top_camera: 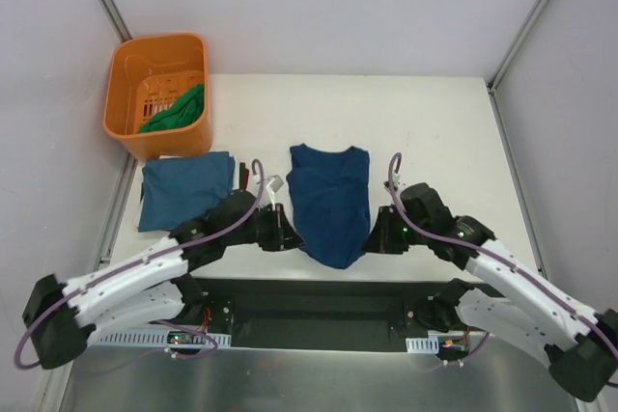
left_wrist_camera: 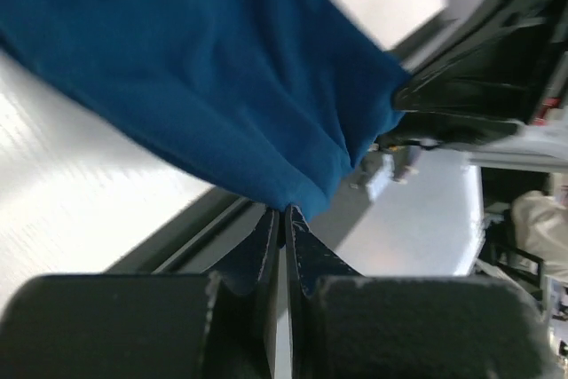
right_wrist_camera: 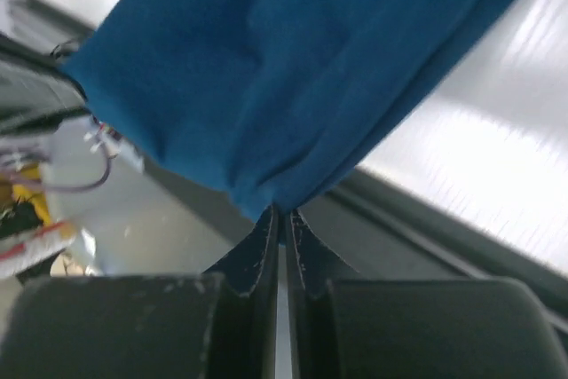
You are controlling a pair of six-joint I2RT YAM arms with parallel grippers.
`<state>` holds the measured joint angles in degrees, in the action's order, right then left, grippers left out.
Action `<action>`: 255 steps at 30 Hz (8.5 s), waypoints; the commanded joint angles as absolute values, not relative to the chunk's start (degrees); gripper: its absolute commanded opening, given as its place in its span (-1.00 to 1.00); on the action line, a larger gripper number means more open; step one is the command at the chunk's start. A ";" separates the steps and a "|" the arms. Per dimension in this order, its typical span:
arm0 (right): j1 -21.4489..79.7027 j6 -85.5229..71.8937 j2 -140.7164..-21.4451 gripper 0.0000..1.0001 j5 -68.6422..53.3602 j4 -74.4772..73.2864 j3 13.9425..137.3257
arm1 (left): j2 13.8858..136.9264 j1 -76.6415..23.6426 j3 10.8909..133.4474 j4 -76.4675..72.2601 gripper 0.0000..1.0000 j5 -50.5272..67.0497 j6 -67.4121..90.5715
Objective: Fold and stack the t-shirts
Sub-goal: Fold the long partially folded tshirt into a neat square, then put the neatly folded tshirt into the corner of the board with the left arm
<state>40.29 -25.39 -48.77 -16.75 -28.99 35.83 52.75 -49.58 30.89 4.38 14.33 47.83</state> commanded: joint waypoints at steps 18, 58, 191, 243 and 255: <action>39.91 -19.69 -49.55 -0.94 -8.44 -46.14 56.23 | 39.98 -50.62 37.52 14.15 -1.00 -5.70 45.35; 16.97 -15.82 -102.30 -0.98 -13.45 -27.16 76.20 | 100.01 -27.42 70.92 11.34 -0.96 1.57 33.76; 22.68 -14.15 -45.70 0.93 21.18 -37.44 38.85 | 75.68 -32.35 71.97 52.46 -1.00 -33.49 8.44; 22.67 -15.38 -46.93 0.93 18.11 -34.72 37.44 | 81.75 -7.38 81.99 52.91 0.99 -30.87 7.98; 22.59 -14.15 -44.12 0.93 14.77 -30.16 35.86 | 61.99 -25.72 62.97 34.73 0.99 -14.50 27.76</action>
<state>22.85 -14.90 -46.30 17.12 -34.24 36.64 67.66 -17.63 72.71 43.64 -18.44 19.20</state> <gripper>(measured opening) 0.966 0.992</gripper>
